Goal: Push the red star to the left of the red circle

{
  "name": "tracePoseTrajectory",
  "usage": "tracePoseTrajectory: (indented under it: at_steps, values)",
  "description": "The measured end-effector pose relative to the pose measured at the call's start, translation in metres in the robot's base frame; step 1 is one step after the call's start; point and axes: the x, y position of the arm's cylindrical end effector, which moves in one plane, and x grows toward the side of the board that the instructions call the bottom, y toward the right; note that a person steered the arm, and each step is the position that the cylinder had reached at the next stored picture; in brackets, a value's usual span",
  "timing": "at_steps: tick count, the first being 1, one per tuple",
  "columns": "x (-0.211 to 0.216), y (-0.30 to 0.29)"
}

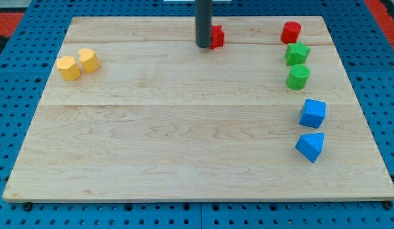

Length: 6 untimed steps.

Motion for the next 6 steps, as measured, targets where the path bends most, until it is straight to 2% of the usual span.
tracePoseTrajectory:
  at_steps: [3,4,5,6]
  values:
    - [-0.050,0.005]
    - [-0.051,0.050]
    - [-0.044,0.021]
    - [-0.032,0.025]
